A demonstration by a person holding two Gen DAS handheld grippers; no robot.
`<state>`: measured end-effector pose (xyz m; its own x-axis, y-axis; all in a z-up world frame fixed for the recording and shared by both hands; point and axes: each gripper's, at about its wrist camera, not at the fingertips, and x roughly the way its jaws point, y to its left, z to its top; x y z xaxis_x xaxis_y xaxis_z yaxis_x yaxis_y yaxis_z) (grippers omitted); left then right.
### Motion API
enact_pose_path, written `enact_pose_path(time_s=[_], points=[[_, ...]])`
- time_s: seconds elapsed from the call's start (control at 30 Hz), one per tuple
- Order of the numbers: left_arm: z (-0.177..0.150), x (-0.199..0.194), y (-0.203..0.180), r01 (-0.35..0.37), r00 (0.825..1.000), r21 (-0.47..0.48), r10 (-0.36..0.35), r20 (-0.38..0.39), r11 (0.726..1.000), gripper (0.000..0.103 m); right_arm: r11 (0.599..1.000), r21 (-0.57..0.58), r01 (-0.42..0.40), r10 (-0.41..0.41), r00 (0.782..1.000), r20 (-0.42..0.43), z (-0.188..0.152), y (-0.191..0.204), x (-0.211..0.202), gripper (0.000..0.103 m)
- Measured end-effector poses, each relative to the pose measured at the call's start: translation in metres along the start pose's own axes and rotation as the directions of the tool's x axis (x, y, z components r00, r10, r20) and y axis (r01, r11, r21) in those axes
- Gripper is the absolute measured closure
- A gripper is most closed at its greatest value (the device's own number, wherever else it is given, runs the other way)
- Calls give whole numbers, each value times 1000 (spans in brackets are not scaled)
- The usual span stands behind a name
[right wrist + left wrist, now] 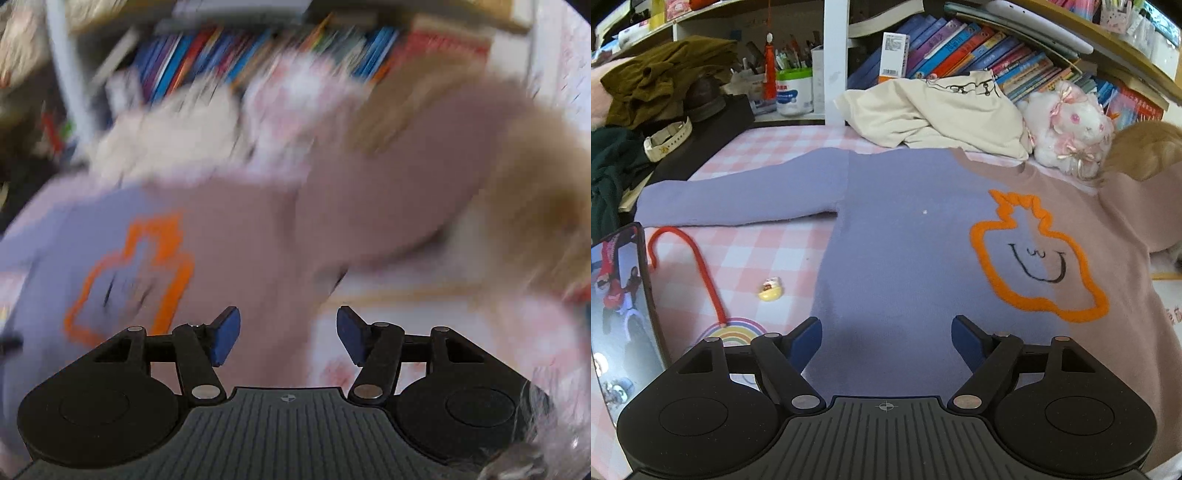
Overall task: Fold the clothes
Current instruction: 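Release the pink sleeve with the right gripper onto the mat, then move the open left gripper to the cuff of the lavender sleeve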
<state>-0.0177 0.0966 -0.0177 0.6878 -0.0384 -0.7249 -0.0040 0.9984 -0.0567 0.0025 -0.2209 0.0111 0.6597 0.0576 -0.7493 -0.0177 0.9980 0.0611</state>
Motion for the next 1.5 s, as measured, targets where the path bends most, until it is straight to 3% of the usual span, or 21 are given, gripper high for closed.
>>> enact_pose_path(time_s=[0.3,0.53,0.87,0.93,1.03,1.23,1.5], points=[[-8,2,14,-22,999,65,25,-40,998,24,997,-37,62,-65,994,-83,-36,31,11,52],[-8,5,29,-40,998,63,43,-48,997,24,995,18,98,-96,991,-91,-48,27,11,52],[-12,6,37,-35,998,73,39,-53,997,25,992,94,79,-69,992,-108,-57,18,2,71],[-11,6,40,-18,998,50,21,-58,999,34,992,109,60,-48,993,-104,-57,19,2,78],[-10,6,43,-2,998,25,3,-59,1000,39,993,107,41,-30,995,-99,-56,20,4,87],[-11,4,46,-3,999,12,4,-53,1000,49,994,106,40,-31,996,-80,-54,21,9,88],[-8,4,46,-9,998,12,10,-60,1000,49,992,116,50,-41,996,-79,-57,21,7,87]])
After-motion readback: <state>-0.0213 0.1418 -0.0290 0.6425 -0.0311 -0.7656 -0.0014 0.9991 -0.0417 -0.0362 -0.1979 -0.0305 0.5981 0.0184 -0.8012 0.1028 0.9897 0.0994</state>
